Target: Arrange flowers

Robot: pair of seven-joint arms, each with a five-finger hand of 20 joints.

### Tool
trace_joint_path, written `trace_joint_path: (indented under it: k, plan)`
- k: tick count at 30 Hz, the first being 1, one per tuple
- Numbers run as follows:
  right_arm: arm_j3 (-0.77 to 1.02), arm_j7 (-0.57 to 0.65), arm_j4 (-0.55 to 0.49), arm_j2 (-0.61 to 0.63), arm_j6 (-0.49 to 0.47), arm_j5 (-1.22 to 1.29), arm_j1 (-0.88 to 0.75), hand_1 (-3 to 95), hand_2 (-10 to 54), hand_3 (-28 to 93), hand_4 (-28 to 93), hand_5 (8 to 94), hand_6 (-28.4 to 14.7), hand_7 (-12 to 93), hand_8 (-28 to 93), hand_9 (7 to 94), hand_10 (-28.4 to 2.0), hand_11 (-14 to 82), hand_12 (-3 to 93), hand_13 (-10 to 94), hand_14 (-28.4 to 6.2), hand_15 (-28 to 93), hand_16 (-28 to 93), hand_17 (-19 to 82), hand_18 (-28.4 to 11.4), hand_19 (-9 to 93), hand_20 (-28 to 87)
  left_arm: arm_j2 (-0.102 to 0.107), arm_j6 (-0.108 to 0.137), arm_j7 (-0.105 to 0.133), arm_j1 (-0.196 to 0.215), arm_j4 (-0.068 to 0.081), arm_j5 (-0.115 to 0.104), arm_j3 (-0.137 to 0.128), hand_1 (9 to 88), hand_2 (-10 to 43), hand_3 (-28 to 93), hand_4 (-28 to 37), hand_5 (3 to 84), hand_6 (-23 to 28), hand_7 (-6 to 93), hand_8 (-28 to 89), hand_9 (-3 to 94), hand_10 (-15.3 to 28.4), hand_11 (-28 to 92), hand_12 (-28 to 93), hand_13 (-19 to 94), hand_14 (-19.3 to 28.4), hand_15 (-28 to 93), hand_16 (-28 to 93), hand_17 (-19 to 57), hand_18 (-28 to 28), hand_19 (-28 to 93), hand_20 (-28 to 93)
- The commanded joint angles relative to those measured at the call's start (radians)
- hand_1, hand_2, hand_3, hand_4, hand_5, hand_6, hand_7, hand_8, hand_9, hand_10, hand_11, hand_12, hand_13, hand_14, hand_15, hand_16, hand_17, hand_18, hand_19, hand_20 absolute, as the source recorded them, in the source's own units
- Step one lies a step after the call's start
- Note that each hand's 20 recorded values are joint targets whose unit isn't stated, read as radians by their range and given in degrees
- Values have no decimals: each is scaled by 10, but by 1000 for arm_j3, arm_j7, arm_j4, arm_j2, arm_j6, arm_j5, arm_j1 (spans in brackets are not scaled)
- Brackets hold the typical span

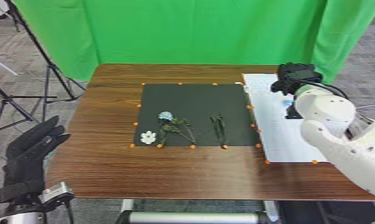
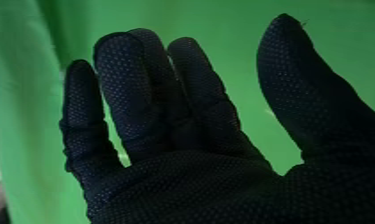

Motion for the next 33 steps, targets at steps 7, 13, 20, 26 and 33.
trace_joint_path:
  k: [7, 13, 20, 26, 33]
  plan:
    - [153, 124, 112, 12, -124, 59, -84, 292, -27, 860, -256, 497, -105, 159, -109, 500, -216, 219, 152, 572, -128, 794, 134, 188, -243, 800, 207, 1, 0, 8, -5, 1, -7, 15, 252, 44, 830, -209, 407, 105, 161, -109, 347, 199, 378, 67, 254, 273, 659, -173, -97, 217, 585, 48]
    - [205, 153, 140, -6, -149, 76, -133, 289, -23, 853, -257, 493, -106, 154, -106, 496, -219, 201, 151, 588, -125, 807, 130, 203, -244, 815, 196, -9, -9, 3, -10, 0, 3, 18, 252, 44, 831, -207, 407, 105, 161, -109, 347, 199, 379, 67, 254, 273, 659, -173, -97, 216, 585, 47]
    - [219, 168, 161, -14, -145, 88, -154, 287, -20, 850, -257, 494, -105, 155, -105, 497, -219, 195, 152, 592, -123, 810, 127, 208, -244, 826, 174, -18, -17, -2, -17, 1, 12, 22, 254, 43, 833, -205, 407, 105, 161, -109, 347, 198, 379, 67, 254, 273, 659, -173, -97, 217, 586, 47]
    - [230, 170, 168, -25, -149, 89, -169, 286, -20, 848, -258, 494, -104, 156, -106, 497, -220, 191, 152, 592, -123, 810, 127, 208, -244, 834, 153, -17, -14, 1, -17, 2, 8, 24, 254, 43, 833, -204, 407, 105, 162, -109, 347, 199, 380, 67, 255, 273, 659, -173, -97, 217, 586, 47]
    - [236, 185, 179, -21, -153, 98, -177, 290, -20, 848, -259, 498, -103, 160, -108, 501, -218, 192, 152, 594, -122, 809, 126, 208, -244, 839, 140, -21, -21, -5, -27, 5, 14, 29, 255, 42, 833, -204, 407, 105, 162, -110, 347, 198, 380, 66, 255, 273, 659, -174, -97, 216, 586, 47]
